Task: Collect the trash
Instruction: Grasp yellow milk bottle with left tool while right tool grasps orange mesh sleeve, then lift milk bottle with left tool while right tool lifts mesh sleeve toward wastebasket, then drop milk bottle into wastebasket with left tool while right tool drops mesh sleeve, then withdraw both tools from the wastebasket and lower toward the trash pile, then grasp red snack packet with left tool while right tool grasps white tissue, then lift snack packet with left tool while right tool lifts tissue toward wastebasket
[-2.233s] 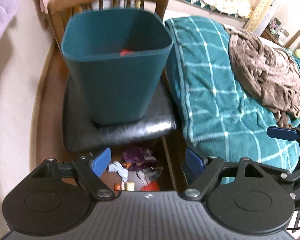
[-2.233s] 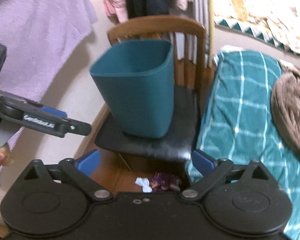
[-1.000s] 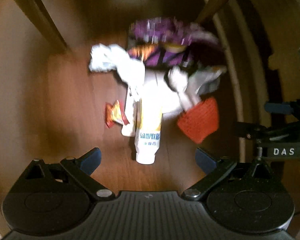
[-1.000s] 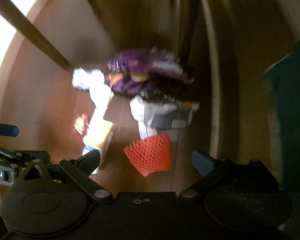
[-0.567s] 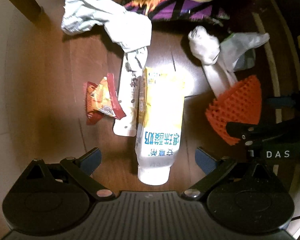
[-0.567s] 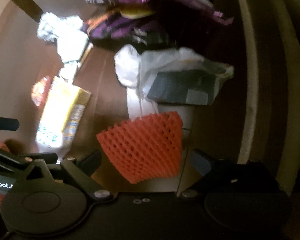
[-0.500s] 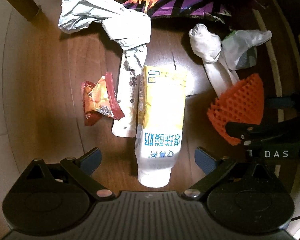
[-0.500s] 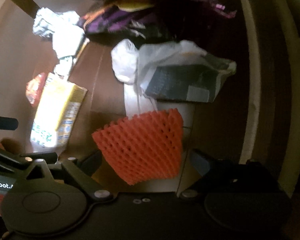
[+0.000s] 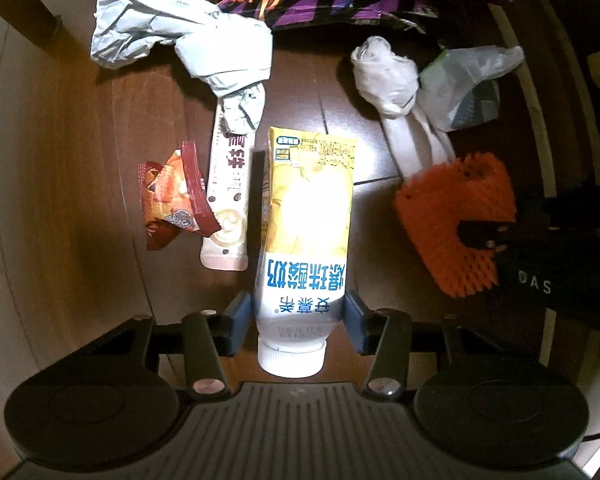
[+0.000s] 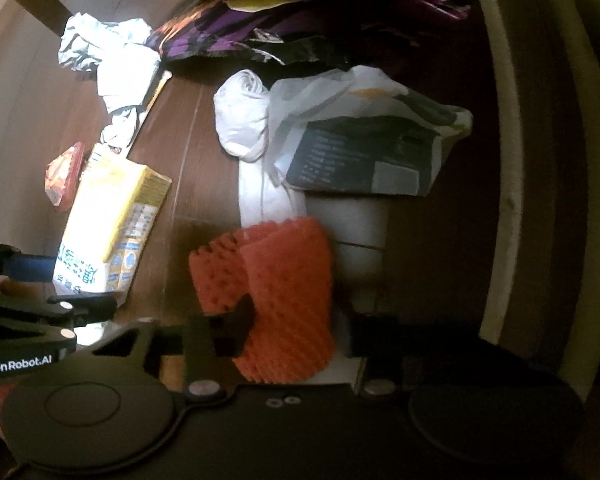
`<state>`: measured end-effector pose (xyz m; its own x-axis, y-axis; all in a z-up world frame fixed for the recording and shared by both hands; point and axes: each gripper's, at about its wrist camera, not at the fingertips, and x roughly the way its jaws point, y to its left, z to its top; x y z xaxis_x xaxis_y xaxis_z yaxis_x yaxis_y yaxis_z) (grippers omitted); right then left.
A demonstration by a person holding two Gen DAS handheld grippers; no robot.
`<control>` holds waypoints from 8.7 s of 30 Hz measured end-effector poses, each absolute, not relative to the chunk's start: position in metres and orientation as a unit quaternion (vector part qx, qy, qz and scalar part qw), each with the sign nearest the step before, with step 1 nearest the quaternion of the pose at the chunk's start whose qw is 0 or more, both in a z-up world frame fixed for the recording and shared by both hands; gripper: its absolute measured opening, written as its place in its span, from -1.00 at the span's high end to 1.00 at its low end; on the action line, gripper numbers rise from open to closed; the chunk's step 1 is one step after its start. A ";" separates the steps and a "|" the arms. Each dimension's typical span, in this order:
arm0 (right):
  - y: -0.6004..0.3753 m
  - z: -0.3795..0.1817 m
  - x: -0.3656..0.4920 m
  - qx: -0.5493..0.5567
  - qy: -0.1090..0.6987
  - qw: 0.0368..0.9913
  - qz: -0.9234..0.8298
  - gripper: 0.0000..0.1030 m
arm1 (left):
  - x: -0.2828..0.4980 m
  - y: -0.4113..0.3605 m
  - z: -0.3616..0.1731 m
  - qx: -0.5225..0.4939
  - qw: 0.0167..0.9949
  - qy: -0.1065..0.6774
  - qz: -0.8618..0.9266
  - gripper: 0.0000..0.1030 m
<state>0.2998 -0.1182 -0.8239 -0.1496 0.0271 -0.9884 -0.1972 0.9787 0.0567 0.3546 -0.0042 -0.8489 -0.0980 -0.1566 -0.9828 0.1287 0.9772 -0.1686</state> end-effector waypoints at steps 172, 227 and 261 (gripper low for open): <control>-0.070 -0.181 0.457 0.036 0.564 0.805 0.182 -0.91 | 0.410 0.070 -0.219 -0.052 0.836 0.539 -0.086 -0.86; -0.029 -0.856 0.375 -0.155 0.703 0.668 0.189 0.04 | 0.376 0.092 -0.896 -0.128 0.652 0.747 0.000 -0.36; -0.070 -0.482 0.389 0.030 0.642 0.756 0.124 0.55 | 0.380 0.072 -0.521 -0.125 0.717 0.684 -0.046 0.25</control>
<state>0.3885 -0.0699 -0.4820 0.1461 0.2253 -0.9633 -0.1491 0.9676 0.2037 0.3800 0.0722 -0.5214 0.0606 -0.2379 -0.9694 -0.1047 0.9643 -0.2432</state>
